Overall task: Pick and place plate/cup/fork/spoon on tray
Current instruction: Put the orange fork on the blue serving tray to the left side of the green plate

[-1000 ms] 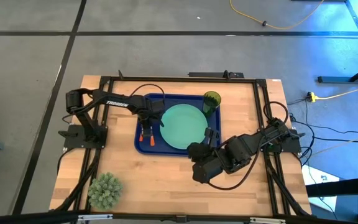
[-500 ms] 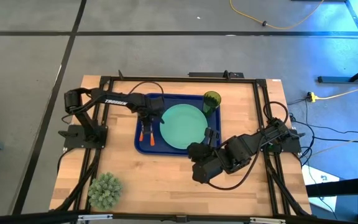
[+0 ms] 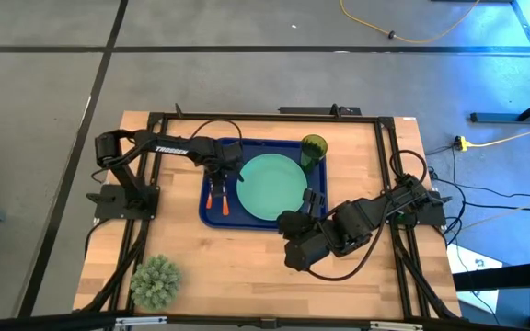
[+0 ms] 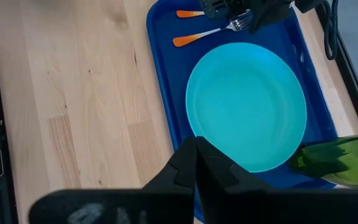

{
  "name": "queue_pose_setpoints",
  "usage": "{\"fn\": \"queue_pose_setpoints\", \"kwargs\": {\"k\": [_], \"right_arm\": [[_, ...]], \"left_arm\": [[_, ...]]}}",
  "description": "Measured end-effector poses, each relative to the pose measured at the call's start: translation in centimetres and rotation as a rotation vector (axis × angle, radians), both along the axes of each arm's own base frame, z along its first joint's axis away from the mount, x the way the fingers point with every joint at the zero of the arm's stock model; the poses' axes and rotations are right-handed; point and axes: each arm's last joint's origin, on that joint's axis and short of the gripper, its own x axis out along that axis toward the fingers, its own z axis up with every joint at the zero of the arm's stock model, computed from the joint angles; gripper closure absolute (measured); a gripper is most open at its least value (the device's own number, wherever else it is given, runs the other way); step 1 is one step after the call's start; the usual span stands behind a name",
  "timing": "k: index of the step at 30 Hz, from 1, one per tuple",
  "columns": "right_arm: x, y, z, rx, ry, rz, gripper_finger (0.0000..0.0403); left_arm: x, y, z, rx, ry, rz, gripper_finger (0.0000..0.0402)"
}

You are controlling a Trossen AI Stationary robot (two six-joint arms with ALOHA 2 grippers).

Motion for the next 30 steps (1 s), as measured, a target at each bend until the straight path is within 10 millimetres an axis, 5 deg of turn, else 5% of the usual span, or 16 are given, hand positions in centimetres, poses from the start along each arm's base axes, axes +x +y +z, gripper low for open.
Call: {"fn": "queue_pose_setpoints", "kwargs": {"k": [30], "right_arm": [[-0.01, 0.02, -0.01, 0.006, 0.005, 0.005, 0.0398]], "left_arm": [[0.12, -0.46, -0.02, -0.022, -0.004, -0.014, 0.0401]]}}
